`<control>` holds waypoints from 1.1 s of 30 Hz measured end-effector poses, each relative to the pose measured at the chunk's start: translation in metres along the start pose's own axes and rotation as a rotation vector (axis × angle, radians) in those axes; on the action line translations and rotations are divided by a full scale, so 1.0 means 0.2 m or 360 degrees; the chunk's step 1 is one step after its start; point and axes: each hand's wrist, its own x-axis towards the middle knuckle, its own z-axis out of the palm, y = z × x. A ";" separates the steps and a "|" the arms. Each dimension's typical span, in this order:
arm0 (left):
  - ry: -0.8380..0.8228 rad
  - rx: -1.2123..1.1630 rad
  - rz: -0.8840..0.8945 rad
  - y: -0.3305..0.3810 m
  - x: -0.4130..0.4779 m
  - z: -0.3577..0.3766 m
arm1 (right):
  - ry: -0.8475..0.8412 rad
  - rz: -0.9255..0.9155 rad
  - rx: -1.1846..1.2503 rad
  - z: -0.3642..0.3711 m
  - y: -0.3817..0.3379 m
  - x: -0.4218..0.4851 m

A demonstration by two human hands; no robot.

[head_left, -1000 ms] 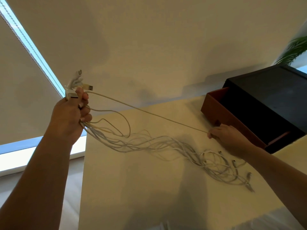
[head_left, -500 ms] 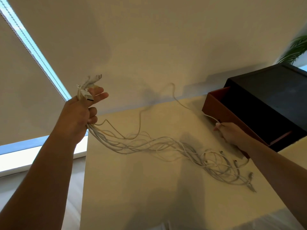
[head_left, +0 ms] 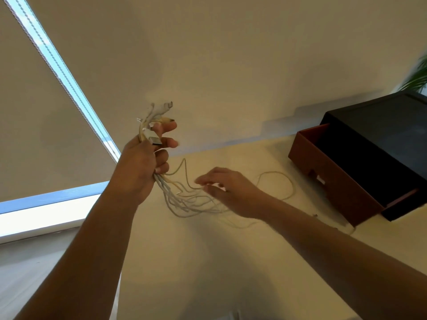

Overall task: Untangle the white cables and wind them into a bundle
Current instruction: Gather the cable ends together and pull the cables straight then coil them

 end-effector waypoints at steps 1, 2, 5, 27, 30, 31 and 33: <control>-0.0024 0.0005 0.0010 0.00 -0.01 0.01 | -0.0057 -0.0013 0.0024 0.03 -0.04 0.03; -0.0048 0.0012 0.0020 0.00 -0.02 0.02 | -0.0095 -0.0024 0.0033 0.06 -0.05 0.06; -0.0082 0.0019 0.0033 0.01 -0.04 0.02 | -0.0162 0.0000 0.0097 0.11 -0.08 0.12; 0.0177 -0.0091 0.0132 0.03 -0.01 -0.04 | -0.0113 -0.0009 -0.0665 -0.35 0.00 -0.01; 0.0240 -0.0379 0.0041 0.05 -0.01 0.02 | -0.0169 -0.0010 -0.0585 -0.26 -0.09 0.00; 0.0239 -0.0427 0.0023 0.05 -0.01 0.04 | -0.0175 -0.0024 -0.0501 -0.22 -0.13 0.01; 0.0242 -0.0443 0.0008 0.04 -0.02 0.09 | -0.0147 -0.0081 -0.0518 -0.16 -0.19 0.04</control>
